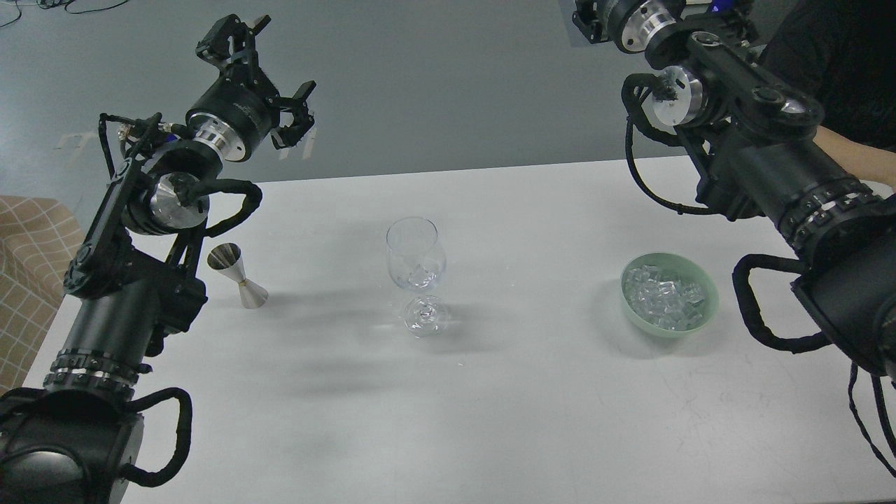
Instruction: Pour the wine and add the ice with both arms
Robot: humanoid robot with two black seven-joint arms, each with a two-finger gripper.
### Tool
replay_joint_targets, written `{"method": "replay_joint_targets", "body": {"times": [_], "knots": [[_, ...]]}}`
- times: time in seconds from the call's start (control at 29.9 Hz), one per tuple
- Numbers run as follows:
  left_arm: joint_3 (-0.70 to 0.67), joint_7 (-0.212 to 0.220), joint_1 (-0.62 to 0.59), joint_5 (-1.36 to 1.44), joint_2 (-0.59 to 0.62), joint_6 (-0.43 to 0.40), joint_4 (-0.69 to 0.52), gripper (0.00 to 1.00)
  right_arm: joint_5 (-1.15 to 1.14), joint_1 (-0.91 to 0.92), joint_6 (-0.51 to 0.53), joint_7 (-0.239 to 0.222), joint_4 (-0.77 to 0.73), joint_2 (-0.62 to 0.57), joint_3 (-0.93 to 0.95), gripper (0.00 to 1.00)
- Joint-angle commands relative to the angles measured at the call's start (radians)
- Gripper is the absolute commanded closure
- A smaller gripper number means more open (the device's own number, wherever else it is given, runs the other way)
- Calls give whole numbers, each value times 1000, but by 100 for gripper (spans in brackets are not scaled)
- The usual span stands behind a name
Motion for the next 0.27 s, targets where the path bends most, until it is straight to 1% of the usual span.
{"method": "replay_joint_targets", "body": {"times": [0.0,0.03,0.07,0.1,0.17,0.23], "knots": [[1,-6,-1,-51,-7,6,1,2,1,-39,9,2,86,-36,1,0],[2,-12,-7,-52,-2,8,10,2,1,-42,10,0,104,-43,1,0],[4,-33,-12,-55,-2,13,15,2,1,-53,9,0,132,-48,1,0],[5,-64,-14,-52,-1,26,15,2,2,-55,9,0,141,-46,1,0],[5,-101,-14,-52,4,52,15,2,19,-55,7,0,138,-40,6,0],[5,-98,-12,-52,4,57,15,2,43,-53,7,2,138,-39,7,0]]}}
